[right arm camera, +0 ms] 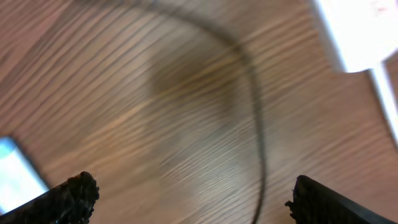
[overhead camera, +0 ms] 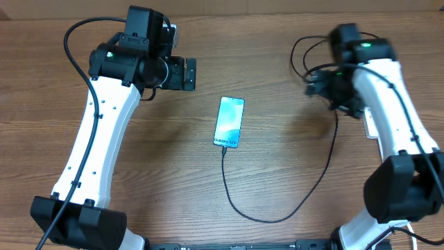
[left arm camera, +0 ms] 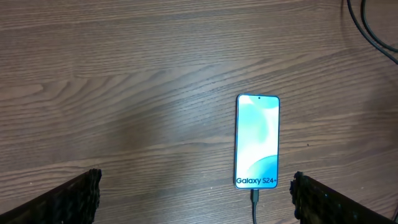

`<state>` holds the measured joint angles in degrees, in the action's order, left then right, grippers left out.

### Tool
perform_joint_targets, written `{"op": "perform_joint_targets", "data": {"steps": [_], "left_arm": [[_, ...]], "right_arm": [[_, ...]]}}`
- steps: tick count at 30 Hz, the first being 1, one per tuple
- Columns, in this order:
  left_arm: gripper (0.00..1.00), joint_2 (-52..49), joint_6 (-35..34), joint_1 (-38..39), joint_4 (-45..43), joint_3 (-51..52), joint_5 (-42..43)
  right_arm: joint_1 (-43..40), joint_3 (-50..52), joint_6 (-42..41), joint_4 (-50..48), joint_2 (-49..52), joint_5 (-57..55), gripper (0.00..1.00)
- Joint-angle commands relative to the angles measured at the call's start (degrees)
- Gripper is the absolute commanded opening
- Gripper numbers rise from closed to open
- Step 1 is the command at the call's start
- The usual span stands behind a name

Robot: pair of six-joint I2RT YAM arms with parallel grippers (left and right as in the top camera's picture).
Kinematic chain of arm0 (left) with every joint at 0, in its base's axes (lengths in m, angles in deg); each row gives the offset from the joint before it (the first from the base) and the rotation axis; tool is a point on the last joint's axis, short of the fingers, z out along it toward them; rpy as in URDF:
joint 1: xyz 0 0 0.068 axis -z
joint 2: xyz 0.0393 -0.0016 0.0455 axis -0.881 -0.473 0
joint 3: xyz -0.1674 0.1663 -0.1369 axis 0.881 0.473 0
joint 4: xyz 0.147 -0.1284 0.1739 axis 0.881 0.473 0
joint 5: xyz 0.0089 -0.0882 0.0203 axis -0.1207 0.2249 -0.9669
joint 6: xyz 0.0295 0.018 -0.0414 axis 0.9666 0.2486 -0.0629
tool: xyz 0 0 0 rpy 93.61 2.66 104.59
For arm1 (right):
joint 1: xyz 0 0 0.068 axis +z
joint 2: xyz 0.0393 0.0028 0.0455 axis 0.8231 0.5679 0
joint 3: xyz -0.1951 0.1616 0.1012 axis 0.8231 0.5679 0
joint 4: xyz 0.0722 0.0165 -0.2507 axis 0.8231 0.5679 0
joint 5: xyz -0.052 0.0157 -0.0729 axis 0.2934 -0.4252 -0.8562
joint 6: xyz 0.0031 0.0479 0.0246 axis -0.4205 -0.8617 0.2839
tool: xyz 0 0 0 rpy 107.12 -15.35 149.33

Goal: Plug charger to phone and switch on socket
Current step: 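Move the right gripper over to the white power strip's switch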

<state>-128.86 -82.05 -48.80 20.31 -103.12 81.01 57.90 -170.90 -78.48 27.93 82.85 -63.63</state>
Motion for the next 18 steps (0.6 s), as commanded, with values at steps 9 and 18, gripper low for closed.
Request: {"op": "perform_joint_targets", "data": {"steps": [9, 18], "left_arm": [[1.00, 0.6, -0.8, -0.2, 0.0, -0.7, -0.4], [1.00, 0.6, -0.8, -0.2, 0.0, -0.7, -0.4]], "right_arm": [[-20.8, -1.1, -0.2, 0.3, 0.1, -3.4, 1.00], [-30.5, 2.0, -0.2, -6.0, 0.2, -3.4, 1.00]]}}
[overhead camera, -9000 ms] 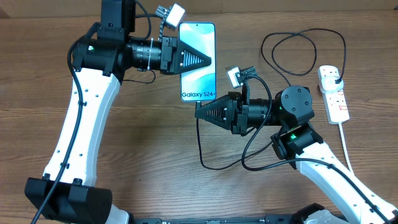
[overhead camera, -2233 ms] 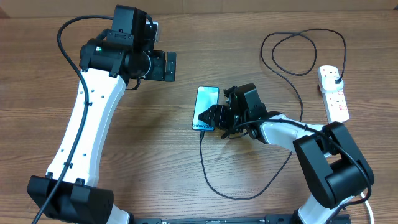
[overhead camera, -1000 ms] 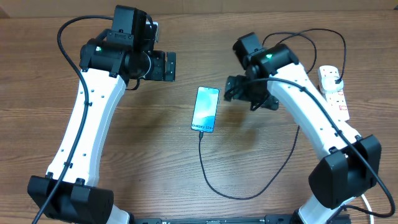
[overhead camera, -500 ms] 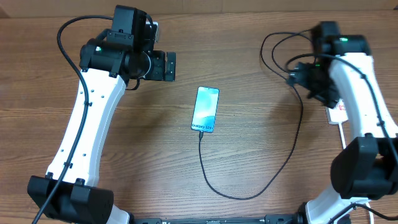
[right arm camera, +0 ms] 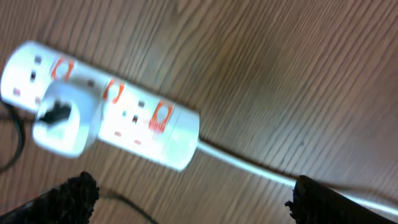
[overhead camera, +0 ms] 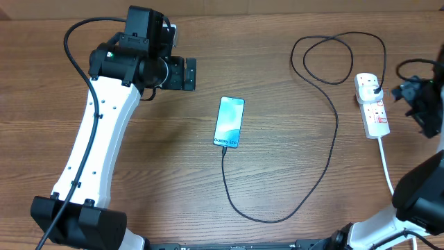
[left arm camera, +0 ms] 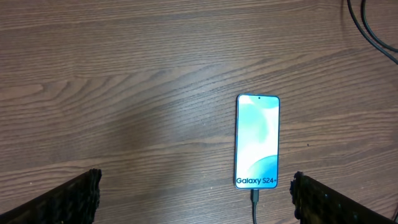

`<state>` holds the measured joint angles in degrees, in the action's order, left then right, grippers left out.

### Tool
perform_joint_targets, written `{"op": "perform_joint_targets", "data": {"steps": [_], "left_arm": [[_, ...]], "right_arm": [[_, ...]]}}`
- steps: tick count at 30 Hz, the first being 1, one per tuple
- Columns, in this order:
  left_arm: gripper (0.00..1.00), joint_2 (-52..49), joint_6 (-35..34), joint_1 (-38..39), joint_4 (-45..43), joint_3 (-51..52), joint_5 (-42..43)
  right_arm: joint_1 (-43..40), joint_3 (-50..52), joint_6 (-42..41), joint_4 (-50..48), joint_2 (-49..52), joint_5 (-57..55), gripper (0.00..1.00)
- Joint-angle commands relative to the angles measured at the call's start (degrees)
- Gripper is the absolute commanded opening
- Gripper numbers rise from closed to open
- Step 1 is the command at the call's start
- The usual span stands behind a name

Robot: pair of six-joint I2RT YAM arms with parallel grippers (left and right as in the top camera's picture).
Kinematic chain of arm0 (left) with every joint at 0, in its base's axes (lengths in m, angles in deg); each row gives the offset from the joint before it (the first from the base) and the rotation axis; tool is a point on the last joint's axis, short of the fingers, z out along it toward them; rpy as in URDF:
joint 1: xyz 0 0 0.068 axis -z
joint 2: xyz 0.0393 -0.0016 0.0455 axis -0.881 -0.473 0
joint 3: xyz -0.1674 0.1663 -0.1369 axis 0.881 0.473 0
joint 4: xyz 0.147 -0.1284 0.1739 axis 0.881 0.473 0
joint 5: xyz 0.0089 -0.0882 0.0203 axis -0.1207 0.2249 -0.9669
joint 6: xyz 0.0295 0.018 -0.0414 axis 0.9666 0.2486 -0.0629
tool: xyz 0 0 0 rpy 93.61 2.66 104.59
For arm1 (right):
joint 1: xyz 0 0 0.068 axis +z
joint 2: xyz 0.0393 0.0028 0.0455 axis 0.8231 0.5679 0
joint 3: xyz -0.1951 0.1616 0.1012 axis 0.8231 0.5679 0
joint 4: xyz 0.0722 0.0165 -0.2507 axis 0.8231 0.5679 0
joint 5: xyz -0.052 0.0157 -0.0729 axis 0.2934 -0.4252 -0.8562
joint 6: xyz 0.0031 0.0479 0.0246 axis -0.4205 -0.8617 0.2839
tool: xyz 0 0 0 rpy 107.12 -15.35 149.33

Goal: Plug charger to phone and switch on socket
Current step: 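Move the right gripper over to the white power strip's switch, then press the orange switch beside the plug with the right gripper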

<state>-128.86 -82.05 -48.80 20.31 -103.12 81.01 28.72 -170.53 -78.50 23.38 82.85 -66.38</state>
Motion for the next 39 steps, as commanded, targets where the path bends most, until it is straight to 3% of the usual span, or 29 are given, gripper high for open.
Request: {"op": "perform_joint_targets", "data": {"steps": [1, 18, 39], "left_arm": [[1.00, 0.6, -0.8, -0.2, 0.0, -0.7, -0.4], [1.00, 0.6, -0.8, -0.2, -0.1, -0.7, -0.4], [1.00, 0.6, -0.8, -0.2, 0.0, -0.7, -0.4]], "right_arm": [[-1.8, 2.8, -0.1, -3.7, 0.2, -0.5, 1.00], [-1.9, 16.9, -1.9, -25.5, 0.2, 0.3, 1.00], [-1.9, 27.4, -4.7, -43.1, 0.9, 2.3, 1.00]]}}
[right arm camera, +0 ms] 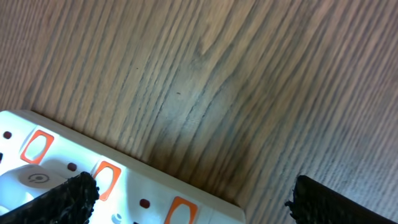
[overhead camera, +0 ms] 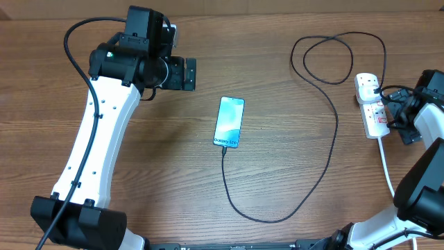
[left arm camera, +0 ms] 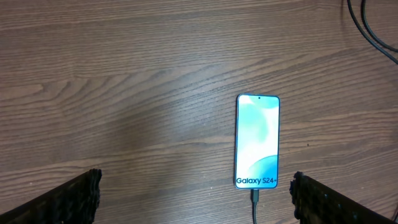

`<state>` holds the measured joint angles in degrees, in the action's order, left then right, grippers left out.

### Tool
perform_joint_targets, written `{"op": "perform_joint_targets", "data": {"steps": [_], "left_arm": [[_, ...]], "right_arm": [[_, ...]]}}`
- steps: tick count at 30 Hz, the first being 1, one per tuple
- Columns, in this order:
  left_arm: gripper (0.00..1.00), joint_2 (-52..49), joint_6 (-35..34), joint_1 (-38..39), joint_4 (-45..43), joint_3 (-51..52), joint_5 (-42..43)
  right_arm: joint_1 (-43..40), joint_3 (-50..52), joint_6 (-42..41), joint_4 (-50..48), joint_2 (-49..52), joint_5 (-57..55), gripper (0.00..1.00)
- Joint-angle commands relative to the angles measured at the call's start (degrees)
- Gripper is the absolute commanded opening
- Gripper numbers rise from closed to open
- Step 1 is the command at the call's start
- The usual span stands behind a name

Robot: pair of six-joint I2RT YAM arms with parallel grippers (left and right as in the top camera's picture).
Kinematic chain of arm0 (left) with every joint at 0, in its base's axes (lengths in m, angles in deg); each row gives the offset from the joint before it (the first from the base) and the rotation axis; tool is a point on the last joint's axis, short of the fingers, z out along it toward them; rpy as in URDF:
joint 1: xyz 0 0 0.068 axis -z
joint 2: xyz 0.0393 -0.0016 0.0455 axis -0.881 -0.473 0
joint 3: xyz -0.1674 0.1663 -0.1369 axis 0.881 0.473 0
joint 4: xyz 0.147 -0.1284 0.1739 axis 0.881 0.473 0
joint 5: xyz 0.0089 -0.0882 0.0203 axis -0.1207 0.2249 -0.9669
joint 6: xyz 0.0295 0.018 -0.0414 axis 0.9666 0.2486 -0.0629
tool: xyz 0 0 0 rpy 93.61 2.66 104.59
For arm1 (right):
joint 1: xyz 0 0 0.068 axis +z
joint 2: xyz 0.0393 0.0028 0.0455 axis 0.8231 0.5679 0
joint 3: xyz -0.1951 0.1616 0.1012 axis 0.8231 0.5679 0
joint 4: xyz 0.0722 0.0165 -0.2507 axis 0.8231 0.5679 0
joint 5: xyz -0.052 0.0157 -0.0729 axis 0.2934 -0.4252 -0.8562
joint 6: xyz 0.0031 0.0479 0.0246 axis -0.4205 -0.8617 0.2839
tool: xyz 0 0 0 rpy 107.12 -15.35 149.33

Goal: Plug charger to phone and switch on socket
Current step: 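Press the orange switch beside the plug with the right gripper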

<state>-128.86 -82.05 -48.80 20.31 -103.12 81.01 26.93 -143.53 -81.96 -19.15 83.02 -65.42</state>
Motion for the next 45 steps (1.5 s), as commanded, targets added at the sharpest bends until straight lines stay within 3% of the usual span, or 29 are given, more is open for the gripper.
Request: {"op": "perform_joint_targets", "data": {"steps": [1, 29, 38, 45], "left_arm": [[1.00, 0.6, -0.8, -0.2, -0.1, -0.7, -0.4], [1.00, 0.6, -0.8, -0.2, 0.0, -0.7, -0.4], [1.00, 0.6, -0.8, -0.2, 0.0, -0.7, -0.4], [1.00, 0.6, -0.8, -0.2, -0.1, -0.7, -0.4]], "right_arm": [[-0.1, 0.4, -1.2, -0.6, 0.9, 1.8, 1.00], [0.5, 0.4, 2.0, -0.7, 1.2, 2.4, 1.00], [0.5, 0.4, 2.0, -1.5, 6.3, 2.5, 1.00], [0.8, 0.3, 2.1, -1.9, 7.3, 7.6, 1.00]]}}
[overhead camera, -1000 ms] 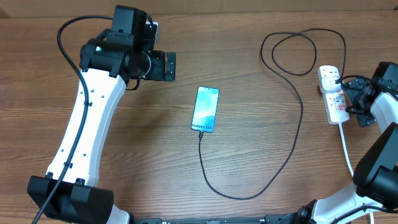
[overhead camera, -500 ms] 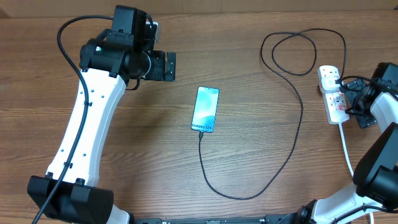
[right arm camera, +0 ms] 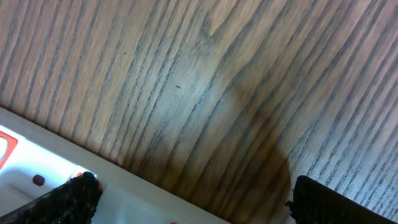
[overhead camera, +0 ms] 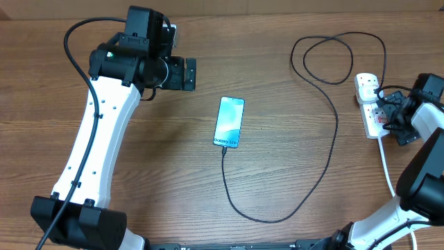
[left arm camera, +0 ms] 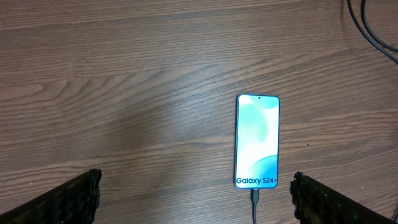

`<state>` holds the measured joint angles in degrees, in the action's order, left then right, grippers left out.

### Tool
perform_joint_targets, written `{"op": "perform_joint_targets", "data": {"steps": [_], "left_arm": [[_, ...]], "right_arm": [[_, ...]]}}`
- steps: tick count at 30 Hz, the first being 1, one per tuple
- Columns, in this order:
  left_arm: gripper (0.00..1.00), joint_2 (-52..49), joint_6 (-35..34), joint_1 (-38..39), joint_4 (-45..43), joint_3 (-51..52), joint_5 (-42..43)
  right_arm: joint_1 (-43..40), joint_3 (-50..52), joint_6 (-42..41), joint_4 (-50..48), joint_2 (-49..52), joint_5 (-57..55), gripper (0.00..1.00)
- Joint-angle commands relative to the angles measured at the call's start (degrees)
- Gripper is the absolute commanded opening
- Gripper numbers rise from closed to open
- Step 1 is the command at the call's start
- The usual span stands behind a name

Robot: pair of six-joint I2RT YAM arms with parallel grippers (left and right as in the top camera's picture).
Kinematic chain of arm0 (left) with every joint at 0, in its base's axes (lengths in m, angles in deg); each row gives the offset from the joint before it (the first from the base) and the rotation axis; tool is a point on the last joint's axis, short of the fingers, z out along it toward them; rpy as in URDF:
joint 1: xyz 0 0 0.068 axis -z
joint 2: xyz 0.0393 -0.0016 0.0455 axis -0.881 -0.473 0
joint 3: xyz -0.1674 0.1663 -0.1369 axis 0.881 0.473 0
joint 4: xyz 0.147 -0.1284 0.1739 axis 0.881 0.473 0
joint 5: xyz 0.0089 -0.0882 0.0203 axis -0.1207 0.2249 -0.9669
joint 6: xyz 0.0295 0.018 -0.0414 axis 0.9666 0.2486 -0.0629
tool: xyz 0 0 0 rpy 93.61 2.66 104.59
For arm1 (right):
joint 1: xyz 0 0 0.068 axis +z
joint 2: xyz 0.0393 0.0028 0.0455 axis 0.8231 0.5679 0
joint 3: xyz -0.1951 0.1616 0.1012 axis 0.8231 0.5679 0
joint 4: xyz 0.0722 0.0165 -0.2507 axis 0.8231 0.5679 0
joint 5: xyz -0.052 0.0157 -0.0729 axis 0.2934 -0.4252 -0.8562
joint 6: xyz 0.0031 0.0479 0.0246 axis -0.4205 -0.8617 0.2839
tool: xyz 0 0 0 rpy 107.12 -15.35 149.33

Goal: Plug charger to phone and switch on socket
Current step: 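Press the orange switch beside the plug with the right gripper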

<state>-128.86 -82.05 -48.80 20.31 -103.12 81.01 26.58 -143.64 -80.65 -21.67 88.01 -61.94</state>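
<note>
The phone [overhead camera: 229,121] lies face up mid-table with its screen lit, and shows again in the left wrist view [left arm camera: 257,140]. A black cable [overhead camera: 326,167] is plugged into its bottom end [left arm camera: 254,199] and loops round to a white charger plug [overhead camera: 368,82] seated in the white power strip [overhead camera: 371,111]. My right gripper [overhead camera: 390,117] is open and low over the strip's near side. Its left finger [right arm camera: 81,198] rests over the strip [right arm camera: 43,180] by an orange switch. My left gripper [overhead camera: 184,73] hangs open above the table, left of the phone.
The cable makes a loose loop [overhead camera: 333,59] at the back right. The strip's white lead [overhead camera: 386,163] runs toward the front edge. Bare wooden tabletop [left arm camera: 124,93] lies around the phone.
My right gripper has dropped closer to the power strip and shifted onto it, so its left finger now overlaps the strip's edge by a switch. Phone, cable and left arm are unchanged.
My right gripper was first over the table near the cable loop, with the phone plugged in. Then it was at the far right, looking down on the whole strip. Later it hovered beside the strip, and now sits low against it. The left arm stayed still.
</note>
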Motion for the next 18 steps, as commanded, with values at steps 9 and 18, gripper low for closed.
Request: {"op": "perform_joint_targets", "data": {"steps": [9, 18], "left_arm": [[1.00, 0.6, -0.8, -0.2, -0.1, -0.7, -0.4], [1.00, 0.6, -0.8, -0.2, 0.0, -0.7, -0.4]], "right_arm": [[1.5, -0.2, 3.8, 1.0, 2.3, 8.7, 1.00], [1.5, -2.4, 4.0, 3.5, 2.3, 8.5, 1.00]]}}
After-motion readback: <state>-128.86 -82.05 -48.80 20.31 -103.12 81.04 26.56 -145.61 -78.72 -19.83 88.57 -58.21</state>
